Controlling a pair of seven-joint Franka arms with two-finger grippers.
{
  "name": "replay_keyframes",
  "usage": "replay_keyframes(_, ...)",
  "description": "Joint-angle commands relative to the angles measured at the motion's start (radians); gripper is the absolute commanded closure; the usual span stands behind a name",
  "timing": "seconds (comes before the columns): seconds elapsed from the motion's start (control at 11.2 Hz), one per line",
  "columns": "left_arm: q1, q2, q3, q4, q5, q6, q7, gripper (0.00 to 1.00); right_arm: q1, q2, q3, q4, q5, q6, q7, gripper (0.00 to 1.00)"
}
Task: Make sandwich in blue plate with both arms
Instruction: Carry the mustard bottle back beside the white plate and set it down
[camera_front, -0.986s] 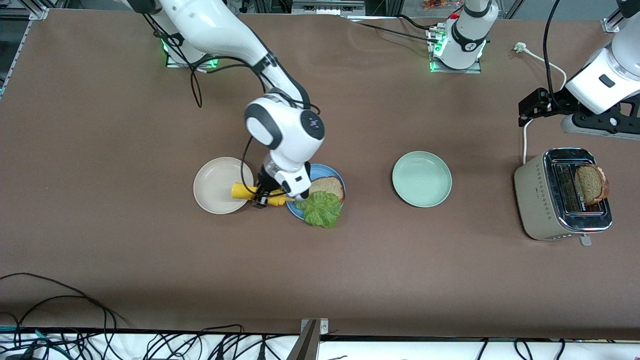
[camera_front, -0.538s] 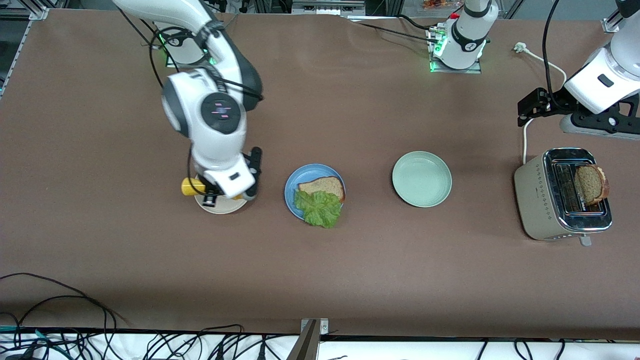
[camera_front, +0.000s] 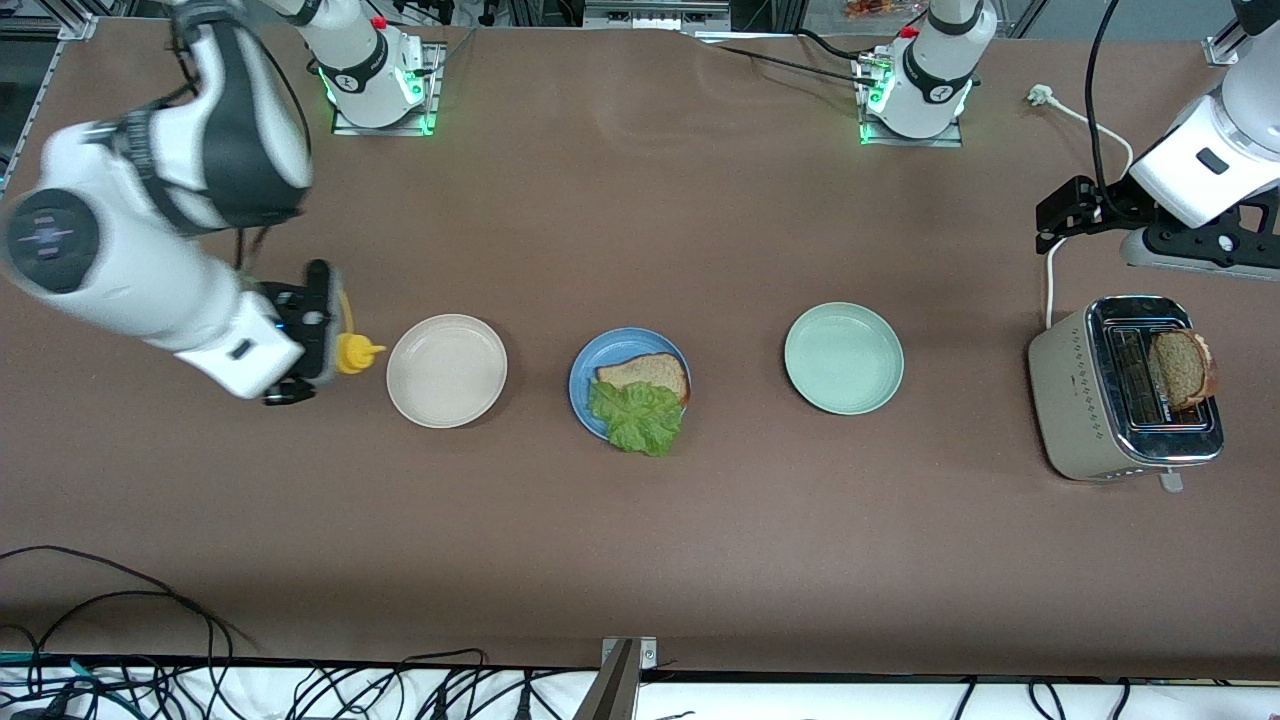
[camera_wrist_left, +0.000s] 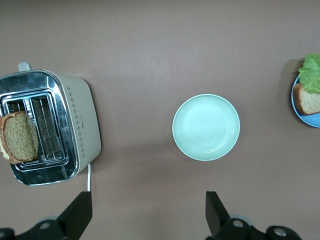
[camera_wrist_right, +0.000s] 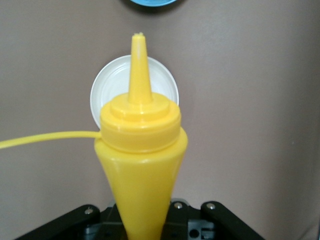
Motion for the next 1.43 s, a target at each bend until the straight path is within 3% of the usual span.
replay_keyframes(0.0, 0.006, 0.002, -0.005, 0.011, 0.008, 0.001, 0.020, 0.00, -0.195, 0.002, 0.017, -0.038, 0.210, -0.057, -0.315, 1.00)
replay_keyframes(0.18, 0.007, 0.004, -0.005, 0.011, 0.008, 0.004, 0.020, 0.00, -0.272, 0.047, 0.017, -0.036, 0.372, -0.118, -0.453, 1.00)
replay_keyframes(0.54, 0.007, 0.010, 0.004, 0.010, 0.009, 0.035, 0.020, 0.00, -0.321, 0.090, 0.017, -0.049, 0.557, -0.166, -0.559, 1.00)
replay_keyframes(0.9, 0.007, 0.080, 0.131, 0.010, 0.009, 0.107, 0.023, 0.00, -0.361, 0.229, 0.017, -0.050, 0.735, -0.168, -0.792, 1.00)
replay_keyframes(1.08, 0.009, 0.099, 0.161, 0.010, 0.011, 0.133, 0.052, 0.00, -0.386, 0.315, 0.018, -0.050, 0.831, -0.188, -0.941, 1.00)
replay_keyframes(1.34, 0.009, 0.148, 0.288, 0.010, -0.050, 0.211, 0.262, 0.00, -0.421, 0.399, 0.023, -0.050, 0.876, -0.189, -1.064, 1.00)
